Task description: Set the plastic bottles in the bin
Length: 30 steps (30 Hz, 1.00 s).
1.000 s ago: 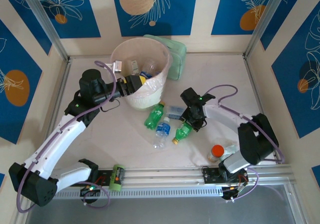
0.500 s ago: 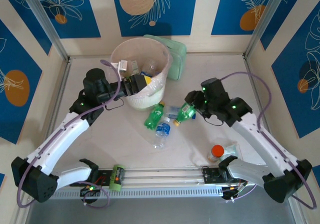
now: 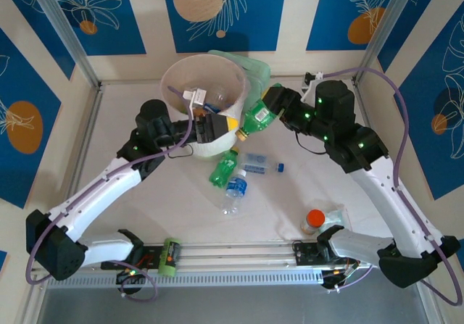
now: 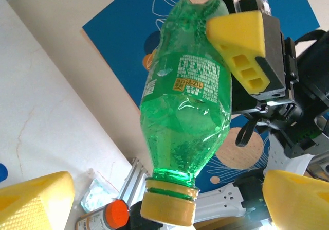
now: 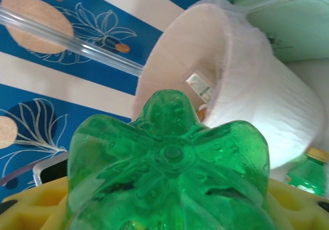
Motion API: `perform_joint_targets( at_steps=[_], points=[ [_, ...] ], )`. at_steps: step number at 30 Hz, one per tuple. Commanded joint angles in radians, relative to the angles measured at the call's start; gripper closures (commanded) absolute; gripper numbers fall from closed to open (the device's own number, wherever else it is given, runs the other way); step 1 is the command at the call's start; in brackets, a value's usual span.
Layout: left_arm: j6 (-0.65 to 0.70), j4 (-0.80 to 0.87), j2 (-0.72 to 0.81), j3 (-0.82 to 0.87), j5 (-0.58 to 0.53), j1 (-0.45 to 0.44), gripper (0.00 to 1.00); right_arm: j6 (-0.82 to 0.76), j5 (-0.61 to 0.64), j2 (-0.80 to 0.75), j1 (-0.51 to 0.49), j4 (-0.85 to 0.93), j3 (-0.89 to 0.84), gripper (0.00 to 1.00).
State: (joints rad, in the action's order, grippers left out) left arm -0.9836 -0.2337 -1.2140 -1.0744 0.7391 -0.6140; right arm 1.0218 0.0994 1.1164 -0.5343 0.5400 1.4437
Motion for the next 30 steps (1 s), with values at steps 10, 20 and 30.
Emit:
perform_joint_targets(
  at_steps=[10, 20, 30],
  points=[
    [-0.007, -0.041, -0.033, -0.066, 0.089, -0.033, 0.35, 0.040, -0.079, 0.034, 0.004, -0.105, 0.045, 0.50],
    [0.063, 0.031, -0.025, -0.097, 0.054, -0.037, 0.63, 0.066, -0.091, 0.039, 0.003, -0.129, 0.027, 0.50],
    [0.213, 0.273, 0.030, -0.195, -0.181, 0.017, 0.71, 0.063, -0.028, 0.045, 0.097, 0.102, 0.077, 0.18]
  ],
)
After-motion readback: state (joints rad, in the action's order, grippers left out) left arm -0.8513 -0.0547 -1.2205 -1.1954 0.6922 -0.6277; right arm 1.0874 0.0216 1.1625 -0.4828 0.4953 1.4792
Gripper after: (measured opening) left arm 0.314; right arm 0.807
